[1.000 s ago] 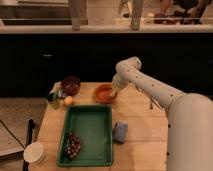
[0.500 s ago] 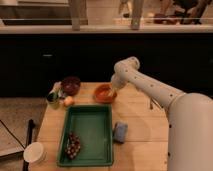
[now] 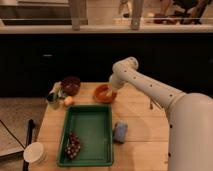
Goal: Place banana in red bowl
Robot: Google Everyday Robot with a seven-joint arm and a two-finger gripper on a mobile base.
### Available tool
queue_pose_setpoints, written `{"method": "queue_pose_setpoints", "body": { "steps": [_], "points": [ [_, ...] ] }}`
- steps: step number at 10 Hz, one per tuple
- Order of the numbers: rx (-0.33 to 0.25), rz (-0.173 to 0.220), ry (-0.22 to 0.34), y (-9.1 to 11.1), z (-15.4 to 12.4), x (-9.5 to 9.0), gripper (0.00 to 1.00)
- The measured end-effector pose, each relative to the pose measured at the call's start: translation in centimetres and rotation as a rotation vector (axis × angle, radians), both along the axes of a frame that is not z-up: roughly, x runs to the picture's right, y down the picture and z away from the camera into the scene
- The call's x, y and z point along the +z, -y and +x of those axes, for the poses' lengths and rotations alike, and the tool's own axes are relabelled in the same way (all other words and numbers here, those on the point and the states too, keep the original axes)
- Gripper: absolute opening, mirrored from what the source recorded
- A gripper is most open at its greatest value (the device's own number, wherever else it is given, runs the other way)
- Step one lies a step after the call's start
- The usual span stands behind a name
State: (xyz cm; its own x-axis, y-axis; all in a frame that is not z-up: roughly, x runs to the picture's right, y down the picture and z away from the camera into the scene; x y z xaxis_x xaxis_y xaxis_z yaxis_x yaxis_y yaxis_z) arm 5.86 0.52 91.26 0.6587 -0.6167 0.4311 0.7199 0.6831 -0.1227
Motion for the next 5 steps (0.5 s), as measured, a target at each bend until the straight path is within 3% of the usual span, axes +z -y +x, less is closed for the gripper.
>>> {"method": "queue_pose_setpoints", "body": {
  "steps": [5],
  "points": [
    [-0.019,0.001,0.024,-0.4,-1.4,-0.4,0.05]
  ]
}}
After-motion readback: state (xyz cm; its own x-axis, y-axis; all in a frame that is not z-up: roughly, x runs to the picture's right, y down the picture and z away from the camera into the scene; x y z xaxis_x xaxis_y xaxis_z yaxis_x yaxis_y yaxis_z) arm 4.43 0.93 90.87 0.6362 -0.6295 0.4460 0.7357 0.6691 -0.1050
